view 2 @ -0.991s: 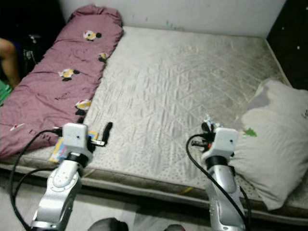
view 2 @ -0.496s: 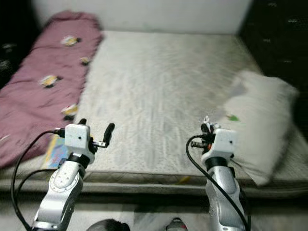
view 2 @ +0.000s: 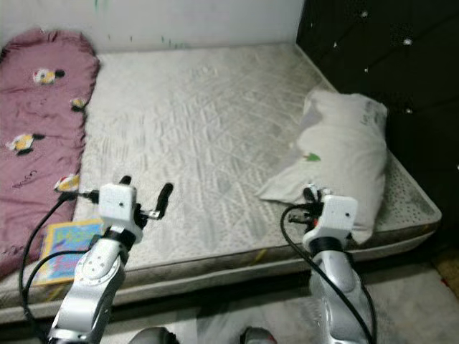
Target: Clean up the room
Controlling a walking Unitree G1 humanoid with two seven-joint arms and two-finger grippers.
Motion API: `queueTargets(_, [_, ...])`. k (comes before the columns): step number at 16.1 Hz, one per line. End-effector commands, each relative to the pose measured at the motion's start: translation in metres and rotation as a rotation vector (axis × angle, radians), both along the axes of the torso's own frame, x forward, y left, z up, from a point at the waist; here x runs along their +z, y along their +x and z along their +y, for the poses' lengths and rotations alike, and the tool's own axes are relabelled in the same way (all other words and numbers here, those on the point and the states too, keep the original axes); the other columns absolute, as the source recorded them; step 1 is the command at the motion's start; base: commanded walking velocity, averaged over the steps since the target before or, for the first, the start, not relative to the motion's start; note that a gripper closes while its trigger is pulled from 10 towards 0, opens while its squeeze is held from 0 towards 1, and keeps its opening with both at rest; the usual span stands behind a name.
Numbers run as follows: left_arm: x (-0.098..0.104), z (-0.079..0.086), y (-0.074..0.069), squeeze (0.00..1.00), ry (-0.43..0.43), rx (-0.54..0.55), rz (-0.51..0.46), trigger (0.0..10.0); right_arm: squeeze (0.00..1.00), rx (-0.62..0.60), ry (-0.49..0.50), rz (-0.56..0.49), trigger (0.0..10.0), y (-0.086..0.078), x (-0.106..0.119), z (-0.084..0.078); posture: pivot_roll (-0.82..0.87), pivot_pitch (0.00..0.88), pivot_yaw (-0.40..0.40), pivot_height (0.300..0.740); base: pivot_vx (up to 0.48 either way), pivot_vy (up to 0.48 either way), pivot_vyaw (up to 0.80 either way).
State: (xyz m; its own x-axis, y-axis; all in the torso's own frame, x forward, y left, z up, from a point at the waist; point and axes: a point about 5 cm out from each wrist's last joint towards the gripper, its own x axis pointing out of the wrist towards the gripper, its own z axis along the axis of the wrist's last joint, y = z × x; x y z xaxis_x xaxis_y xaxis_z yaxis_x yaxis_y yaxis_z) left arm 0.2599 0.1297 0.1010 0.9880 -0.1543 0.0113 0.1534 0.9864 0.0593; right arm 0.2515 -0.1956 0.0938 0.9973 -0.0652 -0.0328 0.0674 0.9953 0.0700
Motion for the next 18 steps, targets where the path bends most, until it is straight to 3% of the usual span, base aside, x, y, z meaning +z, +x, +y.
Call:
queueTargets(1, [-0.0024, 0.0031, -0.0009, 0.00, 0.011, 0.005, 0.013, 10.0, 0.00, 0.016, 0.001, -0.004, 10.0, 0.0014, 0.0018, 0.0033, -0.05, 0.104, 0.026, 0.740, 0.000, 0.480, 0.00])
queueTargets(13, [-0.0027, 0.0026, -0.0011, 0.00, 0.018, 0.005, 0.017, 10.0, 0.00, 0.053, -0.018, -0.018, 10.0, -0.0007, 0.0022, 0.0081, -0.04, 0.112, 0.029, 0.740, 0.000, 0.479, 0.00])
queueTargets(18, [-0.0033, 0.0021, -0.0021, 0.00, 0.018, 0.001, 0.020, 10.0, 0.00, 0.056, -0.016, -0.016, 10.0, -0.0026, 0.0011, 0.0088, -0.05, 0.117, 0.030, 0.740, 0.000, 0.480, 0.64])
